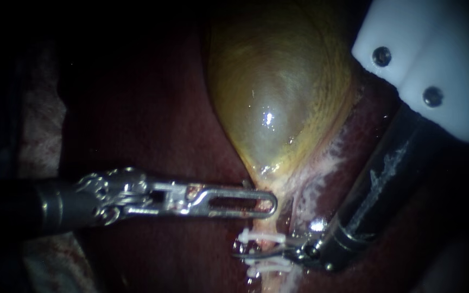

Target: Go to the cutting position left tube

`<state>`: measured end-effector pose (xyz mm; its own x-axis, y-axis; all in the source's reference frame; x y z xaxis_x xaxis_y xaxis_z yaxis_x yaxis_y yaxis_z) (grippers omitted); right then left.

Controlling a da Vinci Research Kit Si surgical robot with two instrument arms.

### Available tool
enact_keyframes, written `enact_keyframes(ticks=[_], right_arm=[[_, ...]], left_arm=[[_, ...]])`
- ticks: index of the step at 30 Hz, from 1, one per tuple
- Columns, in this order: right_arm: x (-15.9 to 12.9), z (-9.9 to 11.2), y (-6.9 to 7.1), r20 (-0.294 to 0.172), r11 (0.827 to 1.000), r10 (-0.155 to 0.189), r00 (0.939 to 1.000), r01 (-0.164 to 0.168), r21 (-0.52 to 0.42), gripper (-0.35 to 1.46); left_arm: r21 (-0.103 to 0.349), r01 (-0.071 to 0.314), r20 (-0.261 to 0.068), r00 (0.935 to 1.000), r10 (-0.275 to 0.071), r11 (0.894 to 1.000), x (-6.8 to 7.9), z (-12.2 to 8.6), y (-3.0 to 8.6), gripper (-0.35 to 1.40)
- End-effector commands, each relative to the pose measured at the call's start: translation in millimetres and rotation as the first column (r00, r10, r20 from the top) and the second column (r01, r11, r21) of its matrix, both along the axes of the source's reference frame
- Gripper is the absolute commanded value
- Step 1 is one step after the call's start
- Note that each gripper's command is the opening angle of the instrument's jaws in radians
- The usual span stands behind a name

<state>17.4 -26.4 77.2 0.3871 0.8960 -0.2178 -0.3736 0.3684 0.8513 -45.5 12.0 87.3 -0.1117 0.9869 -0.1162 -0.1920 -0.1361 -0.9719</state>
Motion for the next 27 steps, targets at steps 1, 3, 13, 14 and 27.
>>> enact_keyframes(ticks=[1,3,13,14,27], right_arm=[[0.0,0.0,-0.1,-0.001,1.000,-0.002,1.0000,0.002,0.000,-0.35],[0.0,0.0,-0.3,-0.001,1.000,-0.001,1.0000,0.001,-0.001,-0.35],[-0.1,0.5,-0.5,0.005,1.000,-0.006,1.0000,0.006,-0.002,-0.35],[-0.1,0.5,-0.5,0.007,1.000,-0.008,0.9999,0.008,-0.001,-0.35],[0.2,0.5,-0.6,-0.025,1.000,0.018,0.9995,-0.018,-0.009,1.06]], left_arm=[[0.000,0.000,0.000,1.0000,0.000,1.000,0.0,0.0,0.0,-0.35],[0.000,0.000,0.000,1.0000,0.000,1.000,0.0,0.0,0.0,-0.35],[0.000,0.000,0.000,1.0000,0.000,1.000,0.0,0.0,-0.1,-0.35],[0.000,0.000,0.000,1.0000,0.000,1.000,0.0,0.0,-0.1,-0.35],[0.000,0.000,0.000,1.0000,0.000,1.000,0.0,-0.1,-0.1,-0.35]])
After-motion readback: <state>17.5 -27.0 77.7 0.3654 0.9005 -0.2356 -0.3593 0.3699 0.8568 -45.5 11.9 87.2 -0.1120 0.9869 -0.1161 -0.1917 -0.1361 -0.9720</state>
